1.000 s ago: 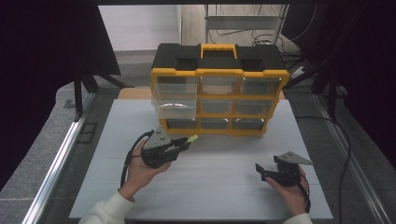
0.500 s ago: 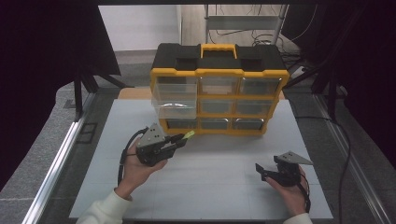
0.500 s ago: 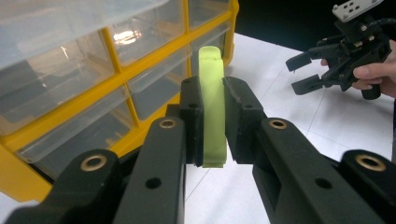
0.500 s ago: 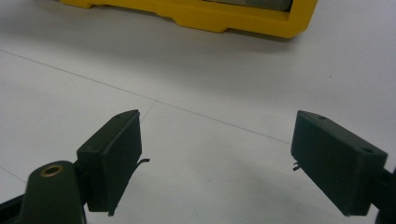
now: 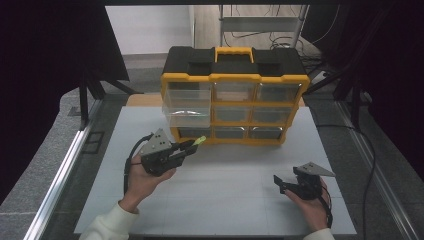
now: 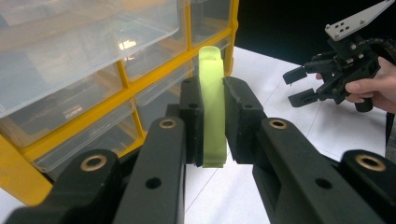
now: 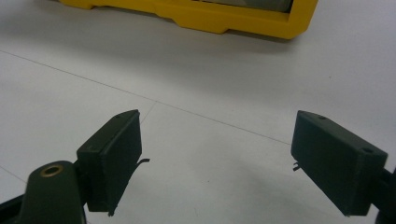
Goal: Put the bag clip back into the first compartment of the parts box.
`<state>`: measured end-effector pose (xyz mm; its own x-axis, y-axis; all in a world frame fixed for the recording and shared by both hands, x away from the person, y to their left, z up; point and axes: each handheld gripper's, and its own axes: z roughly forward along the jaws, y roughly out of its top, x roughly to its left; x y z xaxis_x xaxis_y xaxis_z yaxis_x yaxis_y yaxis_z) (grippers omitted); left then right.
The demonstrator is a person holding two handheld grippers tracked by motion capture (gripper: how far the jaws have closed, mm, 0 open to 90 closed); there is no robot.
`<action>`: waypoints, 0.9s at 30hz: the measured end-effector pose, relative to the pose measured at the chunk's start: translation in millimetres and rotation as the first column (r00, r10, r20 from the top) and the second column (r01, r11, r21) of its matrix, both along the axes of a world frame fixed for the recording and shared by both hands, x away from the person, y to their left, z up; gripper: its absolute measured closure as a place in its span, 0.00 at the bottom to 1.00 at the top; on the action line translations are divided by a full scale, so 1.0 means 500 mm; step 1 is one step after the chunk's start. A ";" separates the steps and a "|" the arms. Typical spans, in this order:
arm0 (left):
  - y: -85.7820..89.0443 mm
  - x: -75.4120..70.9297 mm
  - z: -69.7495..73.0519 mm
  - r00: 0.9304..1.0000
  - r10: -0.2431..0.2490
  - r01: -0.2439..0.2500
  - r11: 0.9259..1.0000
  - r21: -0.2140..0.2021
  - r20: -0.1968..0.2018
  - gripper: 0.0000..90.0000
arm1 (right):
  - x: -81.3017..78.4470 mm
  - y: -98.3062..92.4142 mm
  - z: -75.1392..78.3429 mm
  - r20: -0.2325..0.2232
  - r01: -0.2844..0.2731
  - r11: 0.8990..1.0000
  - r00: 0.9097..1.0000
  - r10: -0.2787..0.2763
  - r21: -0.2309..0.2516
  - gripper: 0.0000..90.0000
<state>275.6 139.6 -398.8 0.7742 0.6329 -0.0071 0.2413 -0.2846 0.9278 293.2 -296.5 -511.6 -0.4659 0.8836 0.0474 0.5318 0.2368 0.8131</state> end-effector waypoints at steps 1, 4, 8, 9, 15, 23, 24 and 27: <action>0.001 0.000 0.001 1.000 0.000 0.000 1.000 -0.002 0.000 0.87 | 0.000 0.000 0.000 0.000 0.000 1.000 1.000 0.000 0.000 0.18; 0.004 0.000 0.004 1.000 -0.002 0.002 1.000 -0.009 0.000 0.87 | 0.000 0.000 0.000 0.003 -0.002 1.000 1.000 0.002 -0.001 0.18; 0.007 -0.001 0.009 1.000 -0.002 0.002 1.000 -0.018 0.006 0.87 | 0.000 0.000 0.000 0.003 -0.002 1.000 1.000 0.002 -0.001 0.18; 0.008 -0.001 0.010 1.000 -0.002 0.002 1.000 -0.021 0.008 0.87 | 0.000 0.000 0.000 0.003 -0.002 1.000 1.000 0.002 -0.001 0.18; 0.013 -0.004 0.019 1.000 -0.001 0.001 0.999 -0.032 0.017 0.87 | 0.000 0.000 0.001 0.004 -0.002 1.000 1.000 0.002 0.000 0.18; 0.019 -0.006 0.029 1.000 0.004 -0.003 0.999 -0.043 0.026 0.87 | -0.002 0.002 0.004 0.012 -0.012 1.000 1.000 0.012 0.001 0.18; 0.019 -0.006 0.030 1.000 0.005 -0.004 0.999 -0.045 0.027 0.87 | -0.002 0.002 0.005 0.012 -0.012 1.000 1.000 0.012 0.002 0.18; 0.019 -0.006 0.032 1.000 0.006 -0.004 0.999 -0.044 0.029 0.87 | -0.002 0.001 0.006 0.014 -0.011 1.000 1.000 0.011 0.005 0.18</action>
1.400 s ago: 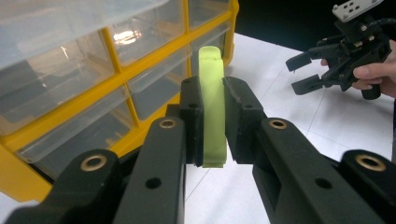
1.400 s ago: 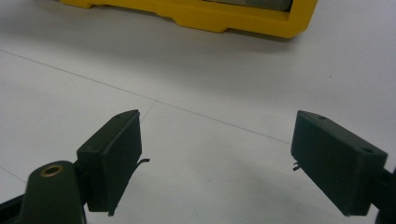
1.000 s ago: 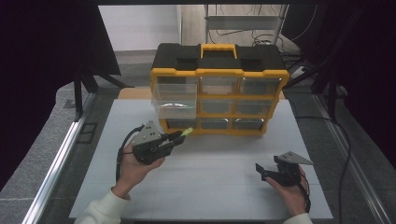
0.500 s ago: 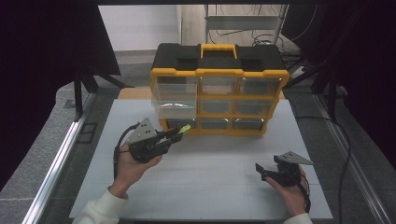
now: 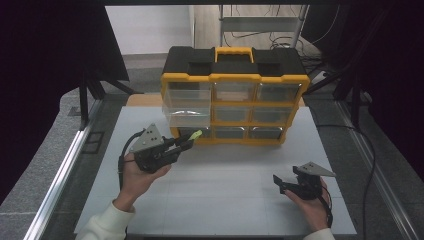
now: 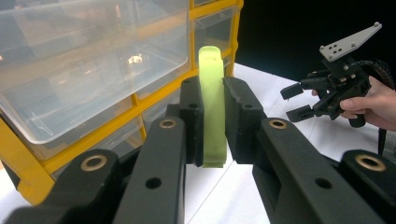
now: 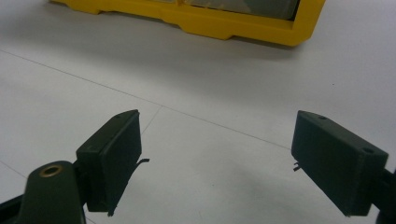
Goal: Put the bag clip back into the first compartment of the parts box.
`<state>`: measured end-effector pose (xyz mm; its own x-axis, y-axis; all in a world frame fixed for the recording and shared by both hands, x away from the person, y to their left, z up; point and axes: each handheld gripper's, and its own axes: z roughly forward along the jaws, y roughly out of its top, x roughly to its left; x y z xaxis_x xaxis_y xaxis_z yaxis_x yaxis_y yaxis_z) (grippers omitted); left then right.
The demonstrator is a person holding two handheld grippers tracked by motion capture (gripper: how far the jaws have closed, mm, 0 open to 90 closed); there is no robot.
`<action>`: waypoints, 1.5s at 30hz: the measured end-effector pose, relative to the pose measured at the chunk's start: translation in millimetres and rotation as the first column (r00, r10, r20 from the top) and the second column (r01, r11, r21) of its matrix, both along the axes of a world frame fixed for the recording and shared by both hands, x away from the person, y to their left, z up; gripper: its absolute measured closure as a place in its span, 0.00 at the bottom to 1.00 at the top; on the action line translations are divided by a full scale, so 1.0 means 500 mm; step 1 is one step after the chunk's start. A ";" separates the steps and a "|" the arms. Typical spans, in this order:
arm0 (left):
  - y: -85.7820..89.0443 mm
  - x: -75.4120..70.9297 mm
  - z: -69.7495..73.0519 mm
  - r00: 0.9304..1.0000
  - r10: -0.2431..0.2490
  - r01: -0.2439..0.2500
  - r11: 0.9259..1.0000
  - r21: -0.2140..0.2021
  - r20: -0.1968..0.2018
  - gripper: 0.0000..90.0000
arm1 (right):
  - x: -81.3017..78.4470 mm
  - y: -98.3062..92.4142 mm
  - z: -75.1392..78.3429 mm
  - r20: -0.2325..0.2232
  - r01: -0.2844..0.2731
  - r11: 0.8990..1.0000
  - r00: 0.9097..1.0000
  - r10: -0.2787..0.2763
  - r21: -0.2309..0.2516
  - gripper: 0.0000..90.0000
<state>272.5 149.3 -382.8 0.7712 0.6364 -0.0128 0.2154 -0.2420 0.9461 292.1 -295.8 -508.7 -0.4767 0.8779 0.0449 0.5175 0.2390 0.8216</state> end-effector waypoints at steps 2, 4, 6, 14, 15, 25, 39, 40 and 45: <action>-0.001 0.000 0.002 1.000 -0.003 0.003 1.000 0.000 0.002 0.87 | 0.000 -0.001 0.001 0.001 -0.001 1.000 1.000 0.001 0.000 0.18; -0.002 0.000 0.003 1.000 -0.003 0.003 1.000 -0.001 0.003 0.87 | 0.000 -0.001 0.001 0.001 -0.002 1.000 1.000 0.002 0.002 0.18; -0.003 0.000 0.005 1.000 -0.005 0.005 1.000 -0.001 0.005 0.87 | 0.000 -0.001 0.001 0.002 -0.002 1.000 1.000 0.002 0.002 0.18; 0.006 0.000 0.016 1.000 -0.003 0.003 1.000 -0.016 0.016 0.87 | 0.000 -0.001 0.001 0.001 -0.006 1.000 1.000 0.006 0.003 0.18; 0.008 0.000 0.018 1.000 -0.002 0.002 1.000 -0.017 0.018 0.87 | 0.000 -0.001 0.001 0.001 -0.005 1.000 1.000 0.005 0.005 0.18; 0.012 0.003 0.037 1.000 -0.021 0.022 0.999 -0.050 0.023 0.87 | 0.001 -0.001 0.001 -0.002 -0.005 1.000 1.000 0.005 0.000 0.18; 0.013 0.018 0.088 0.999 -0.028 0.032 0.997 -0.077 0.044 0.87 | 0.001 -0.001 0.000 -0.003 -0.005 1.000 1.000 0.005 -0.003 0.18; 0.013 0.019 0.092 0.999 -0.027 0.031 0.996 -0.081 0.047 0.87 | 0.002 -0.001 0.000 -0.003 -0.005 1.000 1.000 0.005 -0.003 0.18; 0.016 0.022 0.116 0.998 -0.028 0.033 0.995 -0.090 0.058 0.87 | 0.001 -0.001 0.000 -0.002 -0.005 1.000 1.000 0.005 -0.004 0.18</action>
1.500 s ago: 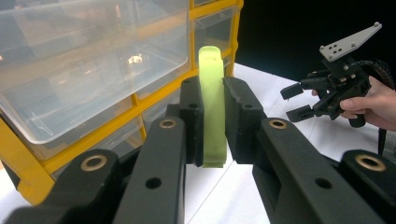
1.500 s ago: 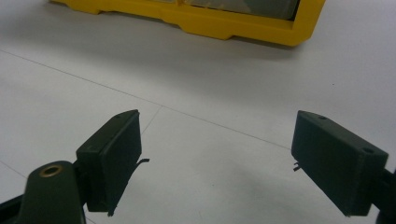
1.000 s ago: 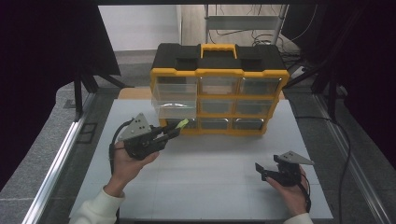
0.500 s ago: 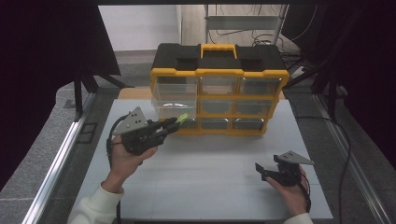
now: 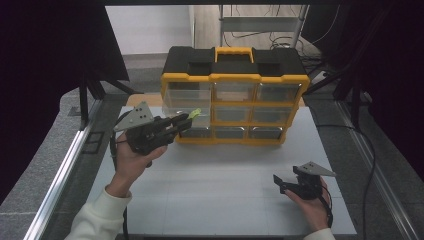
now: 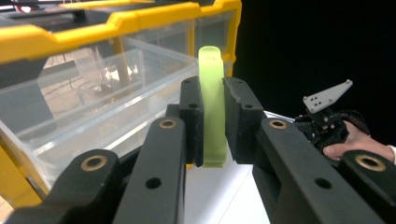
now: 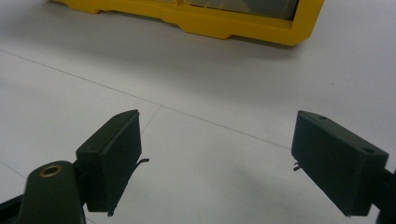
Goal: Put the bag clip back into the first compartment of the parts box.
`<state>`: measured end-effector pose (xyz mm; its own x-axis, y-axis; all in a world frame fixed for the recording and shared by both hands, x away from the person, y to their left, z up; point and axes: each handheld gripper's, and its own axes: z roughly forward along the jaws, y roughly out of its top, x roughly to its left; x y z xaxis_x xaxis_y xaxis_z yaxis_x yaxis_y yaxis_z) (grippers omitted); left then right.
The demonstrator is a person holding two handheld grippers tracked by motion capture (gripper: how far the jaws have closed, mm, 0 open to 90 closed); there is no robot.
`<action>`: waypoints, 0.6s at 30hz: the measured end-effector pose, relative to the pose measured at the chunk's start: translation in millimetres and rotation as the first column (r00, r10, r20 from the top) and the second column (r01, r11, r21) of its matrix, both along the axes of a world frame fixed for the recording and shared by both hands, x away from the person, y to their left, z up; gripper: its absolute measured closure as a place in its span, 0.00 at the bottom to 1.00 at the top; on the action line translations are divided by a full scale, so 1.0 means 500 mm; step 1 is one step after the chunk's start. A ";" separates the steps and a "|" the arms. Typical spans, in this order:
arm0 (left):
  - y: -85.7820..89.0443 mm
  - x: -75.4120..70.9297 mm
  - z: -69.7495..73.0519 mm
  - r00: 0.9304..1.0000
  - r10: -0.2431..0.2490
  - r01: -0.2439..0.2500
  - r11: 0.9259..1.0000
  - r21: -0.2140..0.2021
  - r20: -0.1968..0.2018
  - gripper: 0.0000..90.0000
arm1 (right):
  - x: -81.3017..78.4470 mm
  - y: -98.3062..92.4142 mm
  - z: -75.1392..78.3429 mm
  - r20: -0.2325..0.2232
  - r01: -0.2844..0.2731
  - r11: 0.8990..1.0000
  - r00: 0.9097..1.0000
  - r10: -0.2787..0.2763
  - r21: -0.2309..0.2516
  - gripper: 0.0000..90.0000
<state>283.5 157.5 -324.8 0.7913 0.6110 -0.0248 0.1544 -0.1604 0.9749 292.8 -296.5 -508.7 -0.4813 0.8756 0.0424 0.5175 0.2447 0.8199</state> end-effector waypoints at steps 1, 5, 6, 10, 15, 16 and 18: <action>0.000 0.001 0.003 1.000 0.001 -0.001 1.000 -0.001 0.000 0.87 | 0.000 0.000 0.000 -0.001 0.000 1.000 1.000 0.000 0.001 0.18; 0.001 0.006 0.017 1.000 0.005 -0.005 1.000 -0.005 0.009 0.87 | 0.000 0.000 0.000 -0.002 0.000 1.000 1.000 0.000 0.004 0.18; 0.001 0.007 0.021 1.000 0.007 -0.007 1.000 -0.001 0.012 0.87 | -0.001 0.001 0.000 -0.002 0.000 1.000 1.000 0.000 0.003 0.18; 0.000 0.015 0.036 1.000 0.017 -0.017 1.000 0.003 0.021 0.87 | 0.000 0.000 0.000 -0.001 0.002 1.000 1.000 -0.002 0.002 0.18; -0.001 0.026 0.046 0.999 0.030 -0.030 1.000 -0.004 0.033 0.87 | 0.000 0.000 0.000 -0.002 0.002 1.000 1.000 -0.002 0.004 0.18; -0.001 0.028 0.049 0.999 0.033 -0.033 0.999 -0.001 0.034 0.87 | 0.000 0.000 0.000 -0.001 0.002 1.000 1.000 -0.002 0.003 0.18; -0.003 0.034 0.052 0.999 0.038 -0.038 0.999 -0.001 0.037 0.87 | 0.000 0.000 0.000 -0.001 0.002 1.000 1.000 -0.002 0.001 0.18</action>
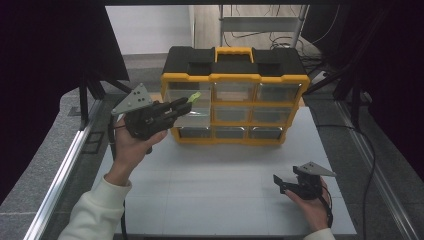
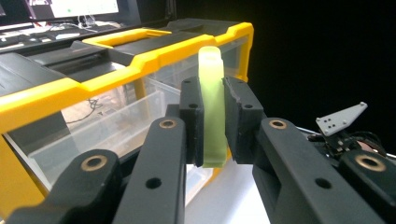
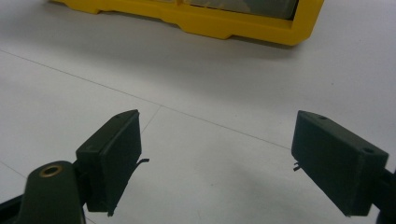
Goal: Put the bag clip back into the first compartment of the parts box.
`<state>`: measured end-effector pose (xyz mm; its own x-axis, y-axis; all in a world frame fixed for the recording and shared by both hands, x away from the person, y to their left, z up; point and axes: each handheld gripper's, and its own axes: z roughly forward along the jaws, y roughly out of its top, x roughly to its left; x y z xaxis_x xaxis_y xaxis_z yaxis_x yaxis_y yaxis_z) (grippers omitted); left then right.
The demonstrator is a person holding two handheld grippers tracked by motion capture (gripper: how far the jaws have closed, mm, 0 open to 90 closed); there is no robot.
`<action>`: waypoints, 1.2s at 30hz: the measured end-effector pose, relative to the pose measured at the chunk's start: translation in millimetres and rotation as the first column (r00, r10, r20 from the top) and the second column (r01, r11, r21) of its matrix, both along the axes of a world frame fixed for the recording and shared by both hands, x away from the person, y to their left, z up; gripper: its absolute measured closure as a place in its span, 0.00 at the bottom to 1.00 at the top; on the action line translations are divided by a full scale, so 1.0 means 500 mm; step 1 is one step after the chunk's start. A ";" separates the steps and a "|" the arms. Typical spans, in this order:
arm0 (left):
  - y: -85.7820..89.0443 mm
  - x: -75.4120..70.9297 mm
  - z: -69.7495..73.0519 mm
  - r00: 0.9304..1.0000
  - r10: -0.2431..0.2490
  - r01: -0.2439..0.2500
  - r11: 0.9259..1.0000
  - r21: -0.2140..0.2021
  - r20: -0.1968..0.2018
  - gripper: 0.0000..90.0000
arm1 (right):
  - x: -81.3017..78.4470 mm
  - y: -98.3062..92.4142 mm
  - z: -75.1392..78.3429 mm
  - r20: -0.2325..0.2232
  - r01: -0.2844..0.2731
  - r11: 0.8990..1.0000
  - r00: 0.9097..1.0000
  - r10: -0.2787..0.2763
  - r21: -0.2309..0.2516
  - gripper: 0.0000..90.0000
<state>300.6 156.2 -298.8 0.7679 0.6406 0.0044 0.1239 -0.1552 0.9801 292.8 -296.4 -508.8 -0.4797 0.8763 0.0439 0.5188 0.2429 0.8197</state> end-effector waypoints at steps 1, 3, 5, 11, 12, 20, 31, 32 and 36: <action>0.001 0.005 0.003 1.000 0.003 -0.003 1.000 0.001 -0.002 0.87 | 0.000 0.000 0.000 0.000 -0.001 1.000 1.000 0.001 0.000 0.18; 0.001 0.012 0.007 1.000 0.013 -0.013 1.000 0.001 -0.002 0.87 | 0.000 0.000 0.000 0.000 -0.001 1.000 1.000 0.001 0.000 0.18; 0.002 0.020 0.009 1.000 0.021 -0.021 1.000 0.000 -0.001 0.87 | 0.000 0.000 0.000 0.000 0.000 1.000 1.000 0.000 0.000 0.18; 0.005 0.039 0.015 0.999 0.043 -0.043 0.999 -0.007 -0.007 0.87 | 0.000 0.000 -0.001 -0.002 0.001 1.000 1.000 -0.001 0.000 0.18; 0.005 0.044 0.015 0.999 0.045 -0.045 0.999 -0.008 -0.008 0.87 | 0.000 0.000 -0.001 -0.002 0.001 1.000 1.000 -0.001 0.001 0.18; 0.005 0.075 0.013 0.998 0.065 -0.065 0.998 -0.001 -0.024 0.87 | 0.000 0.000 -0.001 -0.002 0.000 1.000 1.000 0.000 0.001 0.18; 0.008 0.094 0.003 0.994 0.089 -0.089 0.996 -0.002 -0.061 0.77 | 0.000 0.000 -0.001 -0.002 -0.001 1.000 1.000 0.001 0.001 0.18; 0.008 0.094 0.002 0.994 0.096 -0.097 0.995 -0.007 -0.059 0.68 | 0.000 0.000 -0.001 -0.002 -0.001 1.000 1.000 0.001 0.001 0.18; 0.008 0.087 -0.004 0.994 0.092 -0.092 0.996 0.011 -0.057 0.50 | 0.001 0.000 -0.001 -0.001 0.004 1.000 1.000 -0.004 0.000 0.18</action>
